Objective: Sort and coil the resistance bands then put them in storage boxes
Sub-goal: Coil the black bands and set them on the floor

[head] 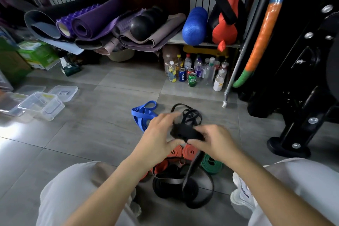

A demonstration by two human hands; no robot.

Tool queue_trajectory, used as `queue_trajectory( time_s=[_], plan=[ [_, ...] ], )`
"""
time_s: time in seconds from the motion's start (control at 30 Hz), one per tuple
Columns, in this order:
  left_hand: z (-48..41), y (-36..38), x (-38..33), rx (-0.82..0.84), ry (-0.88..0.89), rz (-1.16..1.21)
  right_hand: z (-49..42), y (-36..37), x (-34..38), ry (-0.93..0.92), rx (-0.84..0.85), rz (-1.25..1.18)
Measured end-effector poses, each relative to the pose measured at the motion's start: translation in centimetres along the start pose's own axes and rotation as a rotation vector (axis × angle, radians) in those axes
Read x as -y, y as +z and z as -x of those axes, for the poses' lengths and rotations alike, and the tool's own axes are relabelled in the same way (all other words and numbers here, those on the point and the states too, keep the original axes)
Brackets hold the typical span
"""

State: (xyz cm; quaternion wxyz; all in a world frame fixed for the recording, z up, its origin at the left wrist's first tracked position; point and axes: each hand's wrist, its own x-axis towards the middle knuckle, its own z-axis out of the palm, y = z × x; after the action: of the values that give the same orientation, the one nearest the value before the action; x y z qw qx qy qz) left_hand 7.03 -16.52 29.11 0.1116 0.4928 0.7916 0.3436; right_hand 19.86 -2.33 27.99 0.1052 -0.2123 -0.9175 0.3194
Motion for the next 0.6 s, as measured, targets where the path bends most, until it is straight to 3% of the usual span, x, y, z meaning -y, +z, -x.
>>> queue_trajectory(
  time_s=[0.07, 0.17, 0.4, 0.6],
  plan=[
    [0.2, 0.6, 0.5, 0.098, 0.125, -0.182, 0.2, 0.4, 0.0, -0.088, 0.088, 0.188],
    [0.4, 0.8, 0.5, 0.135, 0.143, -0.203, 0.5, 0.8, 0.0, -0.103, 0.111, 0.195],
    [0.2, -0.3, -0.6, -0.033, -0.107, 0.269, -0.1, -0.9, 0.2, 0.018, -0.011, -0.447],
    [0.0, -0.7, -1.1, -0.057, -0.112, 0.457, -0.3, -1.2, 0.3, -0.012, -0.099, -0.344]
  ],
)
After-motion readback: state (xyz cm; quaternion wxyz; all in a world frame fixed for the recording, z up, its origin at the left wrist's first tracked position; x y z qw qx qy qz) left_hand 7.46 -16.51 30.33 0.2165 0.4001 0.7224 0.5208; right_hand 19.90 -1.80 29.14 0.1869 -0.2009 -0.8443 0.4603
